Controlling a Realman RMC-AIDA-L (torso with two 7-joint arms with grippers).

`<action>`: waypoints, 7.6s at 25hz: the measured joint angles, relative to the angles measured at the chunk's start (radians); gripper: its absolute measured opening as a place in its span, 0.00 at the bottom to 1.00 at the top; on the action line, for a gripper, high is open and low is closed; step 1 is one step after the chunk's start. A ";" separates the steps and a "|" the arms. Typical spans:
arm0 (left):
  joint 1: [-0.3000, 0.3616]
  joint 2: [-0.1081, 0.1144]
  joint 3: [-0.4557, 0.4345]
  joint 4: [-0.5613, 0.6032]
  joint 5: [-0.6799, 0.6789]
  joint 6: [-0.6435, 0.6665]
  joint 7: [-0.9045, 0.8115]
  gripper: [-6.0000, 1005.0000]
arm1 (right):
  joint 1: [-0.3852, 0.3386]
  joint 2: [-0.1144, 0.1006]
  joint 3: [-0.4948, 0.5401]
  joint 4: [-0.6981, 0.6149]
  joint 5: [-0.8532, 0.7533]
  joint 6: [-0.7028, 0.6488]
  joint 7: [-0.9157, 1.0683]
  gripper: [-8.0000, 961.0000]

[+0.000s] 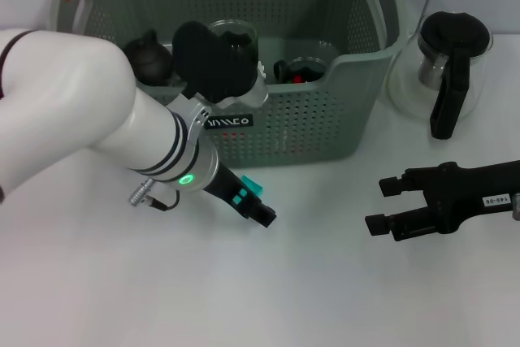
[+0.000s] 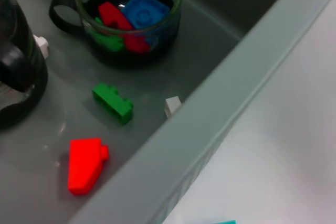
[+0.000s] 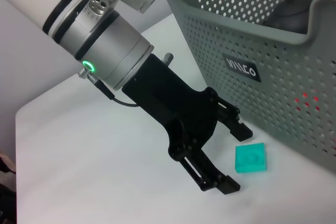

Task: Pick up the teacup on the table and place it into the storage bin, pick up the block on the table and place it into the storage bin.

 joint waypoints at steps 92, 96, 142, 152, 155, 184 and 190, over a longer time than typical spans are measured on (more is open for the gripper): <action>-0.159 0.000 -0.077 -0.181 -0.005 -0.009 -0.277 0.88 | 0.052 0.000 -0.003 -0.003 -0.066 -0.011 0.026 0.96; -0.159 0.000 -0.076 -0.185 -0.004 -0.011 -0.277 0.87 | 0.052 0.000 -0.003 -0.002 -0.066 -0.011 0.025 0.96; -0.173 -0.002 -0.023 -0.090 0.021 0.110 -0.279 0.40 | 0.051 0.003 -0.002 -0.010 -0.066 -0.003 0.022 0.96; -0.081 0.004 -0.099 0.203 -0.116 0.393 -0.203 0.40 | 0.035 -0.016 0.003 -0.009 -0.066 -0.008 0.020 0.95; -0.045 0.006 -0.244 0.324 -0.318 0.503 -0.104 0.41 | 0.020 -0.026 0.016 -0.009 -0.066 -0.015 0.023 0.95; -0.013 0.107 -0.888 0.075 -1.094 0.661 0.540 0.81 | -0.001 -0.044 0.106 -0.014 -0.060 -0.083 -0.006 0.95; 0.140 0.047 -0.904 -0.024 -1.033 0.839 0.838 0.92 | -0.003 -0.036 0.201 -0.003 -0.059 -0.148 -0.103 0.95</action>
